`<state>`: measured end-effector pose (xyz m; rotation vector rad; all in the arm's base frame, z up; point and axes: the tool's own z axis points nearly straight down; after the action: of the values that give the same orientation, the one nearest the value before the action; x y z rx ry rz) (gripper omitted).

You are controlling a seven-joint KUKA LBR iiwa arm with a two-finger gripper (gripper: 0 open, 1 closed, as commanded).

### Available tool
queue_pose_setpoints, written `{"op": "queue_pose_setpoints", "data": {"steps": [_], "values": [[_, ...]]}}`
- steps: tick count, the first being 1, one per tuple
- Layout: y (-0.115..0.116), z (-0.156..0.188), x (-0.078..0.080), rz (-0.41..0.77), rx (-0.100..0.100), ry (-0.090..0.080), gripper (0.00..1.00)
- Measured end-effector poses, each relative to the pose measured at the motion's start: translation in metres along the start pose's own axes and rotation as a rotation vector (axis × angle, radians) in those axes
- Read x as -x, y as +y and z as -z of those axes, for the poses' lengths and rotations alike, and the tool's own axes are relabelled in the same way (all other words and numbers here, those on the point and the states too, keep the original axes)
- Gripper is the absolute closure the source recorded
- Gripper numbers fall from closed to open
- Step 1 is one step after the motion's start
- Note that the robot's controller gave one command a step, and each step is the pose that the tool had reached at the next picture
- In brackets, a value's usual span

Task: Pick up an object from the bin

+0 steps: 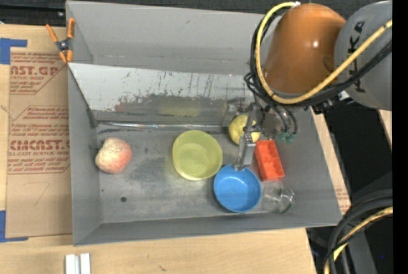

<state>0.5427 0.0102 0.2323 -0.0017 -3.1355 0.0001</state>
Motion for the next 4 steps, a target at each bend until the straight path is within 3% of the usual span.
{"op": "queue_pose_setpoints", "data": {"steps": [1, 2, 3, 4], "values": [[0.000, 0.005, 0.001, 0.000, 0.000, -0.009, 0.00], [-0.036, -0.139, -0.045, -0.012, -0.001, -0.007, 0.00], [-0.038, -0.070, -0.052, -0.048, 0.001, -0.016, 0.00], [-0.063, -0.128, -0.053, 0.322, -0.002, -0.005, 0.00]]}}
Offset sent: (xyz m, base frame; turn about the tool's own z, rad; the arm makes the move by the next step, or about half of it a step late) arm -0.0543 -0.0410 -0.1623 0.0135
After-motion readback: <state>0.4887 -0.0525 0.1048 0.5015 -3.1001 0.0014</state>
